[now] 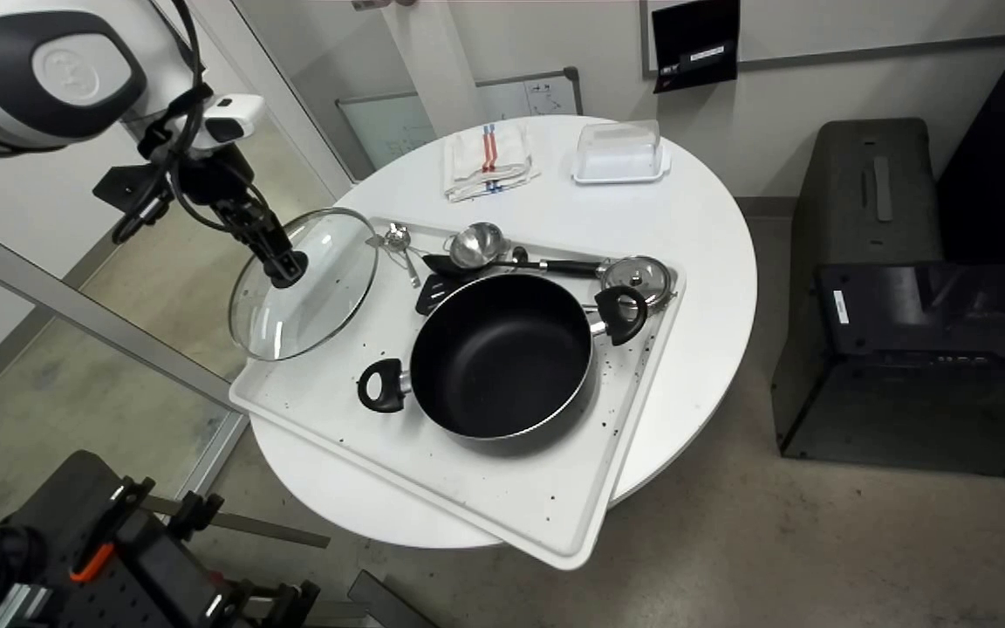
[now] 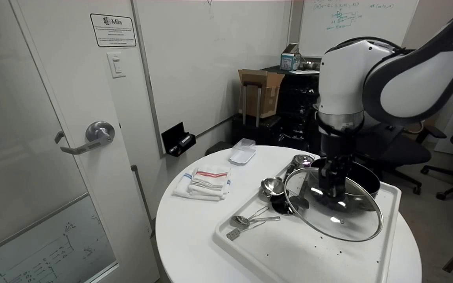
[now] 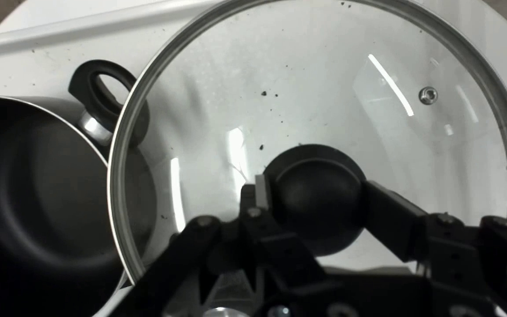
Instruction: Put the glass lid on the black pot
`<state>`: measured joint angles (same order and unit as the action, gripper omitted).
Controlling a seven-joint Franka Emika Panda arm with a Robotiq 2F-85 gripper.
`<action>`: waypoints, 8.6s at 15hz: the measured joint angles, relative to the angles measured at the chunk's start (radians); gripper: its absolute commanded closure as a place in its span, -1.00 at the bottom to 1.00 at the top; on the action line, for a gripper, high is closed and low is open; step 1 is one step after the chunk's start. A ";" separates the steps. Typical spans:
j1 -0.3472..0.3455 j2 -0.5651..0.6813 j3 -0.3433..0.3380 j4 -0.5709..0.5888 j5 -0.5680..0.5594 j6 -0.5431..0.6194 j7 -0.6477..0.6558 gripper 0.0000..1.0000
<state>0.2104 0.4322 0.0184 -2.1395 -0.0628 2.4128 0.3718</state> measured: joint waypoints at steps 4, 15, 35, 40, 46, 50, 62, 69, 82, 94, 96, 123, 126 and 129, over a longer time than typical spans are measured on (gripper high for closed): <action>-0.061 -0.003 -0.036 0.034 0.024 -0.030 0.002 0.46; -0.208 0.024 -0.115 0.110 0.123 -0.086 0.033 0.46; -0.320 0.265 -0.160 0.327 0.264 -0.126 0.120 0.46; -0.324 0.320 -0.163 0.390 0.271 -0.166 0.143 0.46; -0.334 0.369 -0.167 0.444 0.275 -0.207 0.162 0.46; -0.343 0.380 -0.169 0.458 0.283 -0.225 0.162 0.46; -0.377 0.380 -0.169 0.456 0.350 -0.239 0.162 0.46; -0.385 0.379 -0.169 0.453 0.364 -0.243 0.162 0.46; -0.392 0.378 -0.180 0.450 0.393 -0.249 0.195 0.46; -0.391 0.363 -0.182 0.421 0.410 -0.243 0.203 0.46; -0.388 0.353 -0.184 0.402 0.410 -0.242 0.203 0.46; -0.387 0.323 -0.183 0.335 0.415 -0.192 0.169 0.46; -0.387 0.319 -0.183 0.325 0.416 -0.180 0.149 0.46; -0.387 0.309 -0.182 0.304 0.416 -0.162 0.129 0.46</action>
<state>-0.1769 0.7411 -0.1638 -1.8351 0.3530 2.2510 0.5011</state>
